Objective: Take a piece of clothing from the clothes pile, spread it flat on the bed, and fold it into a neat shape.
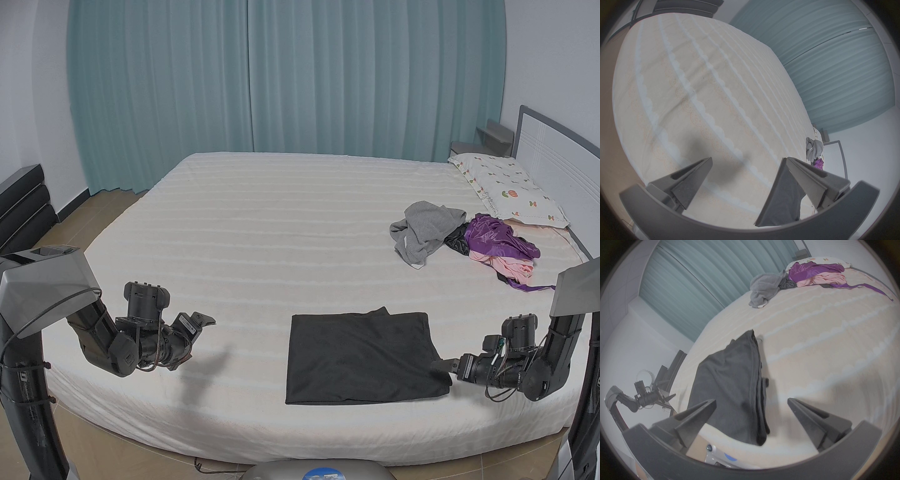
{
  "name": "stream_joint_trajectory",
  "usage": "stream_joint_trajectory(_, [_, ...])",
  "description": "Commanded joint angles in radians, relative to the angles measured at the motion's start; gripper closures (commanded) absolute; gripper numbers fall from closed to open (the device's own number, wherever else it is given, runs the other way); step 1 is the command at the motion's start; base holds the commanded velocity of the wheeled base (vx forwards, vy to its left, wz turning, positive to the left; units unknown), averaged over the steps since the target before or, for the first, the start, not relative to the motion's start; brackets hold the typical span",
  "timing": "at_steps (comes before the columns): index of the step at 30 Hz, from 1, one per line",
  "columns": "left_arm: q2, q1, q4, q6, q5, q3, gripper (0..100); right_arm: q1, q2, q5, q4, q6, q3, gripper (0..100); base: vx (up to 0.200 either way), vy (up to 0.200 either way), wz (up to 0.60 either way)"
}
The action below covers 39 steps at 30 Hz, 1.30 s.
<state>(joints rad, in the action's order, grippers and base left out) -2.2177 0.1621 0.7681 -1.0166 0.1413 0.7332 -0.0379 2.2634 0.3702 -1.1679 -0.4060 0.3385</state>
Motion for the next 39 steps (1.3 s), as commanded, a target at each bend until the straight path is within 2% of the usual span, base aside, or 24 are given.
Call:
stream_joint_trajectory(1, [0.001, 0.000, 0.000, -0.002, 0.000, -0.001, 0, -0.005, 0.041, 0.012, 0.007, -0.054, 0.140, 0, 0.000, 0.000, 0.00])
stream_joint_trajectory(5, [0.001, 0.000, 0.000, -0.002, -0.002, -0.001, 0, -0.011, 0.113, 0.003, 0.025, -0.137, 0.301, 0, 0.000, 0.000, 0.00])
stream_joint_trajectory(10, [0.001, 0.000, 0.000, -0.002, -0.002, -0.003, 0, -0.037, 0.191, -0.002, 0.103, -0.148, 0.484, 0, 0.000, 0.000, 0.00])
stream_joint_trajectory(13, [0.003, 0.000, 0.000, -0.002, -0.002, -0.005, 0, -0.059, 0.239, -0.039, 0.171, -0.148, 0.593, 0, 0.000, 0.000, 0.00])
stream_joint_trajectory(23, [0.003, 0.000, 0.000, -0.002, -0.002, -0.005, 0, -0.071, 0.311, -0.054, 0.243, -0.149, 0.735, 0, 0.000, 0.000, 0.00])
stream_joint_trajectory(24, [0.003, 0.000, 0.000, -0.002, -0.002, -0.005, 0, -0.071, 0.311, -0.054, 0.241, -0.151, 0.740, 100, 0.000, 0.000, 0.00])
stream_joint_trajectory(31, [0.003, 0.000, 0.000, -0.002, -0.002, -0.005, 0, -0.054, 0.294, -0.057, 0.232, -0.192, 0.741, 100, 0.000, 0.000, 0.00])
stream_joint_trajectory(39, [0.001, 0.000, 0.000, -0.002, -0.002, -0.005, 0, -0.039, 0.292, -0.057, 0.241, -0.195, 0.755, 100, 0.000, 0.000, 0.00])
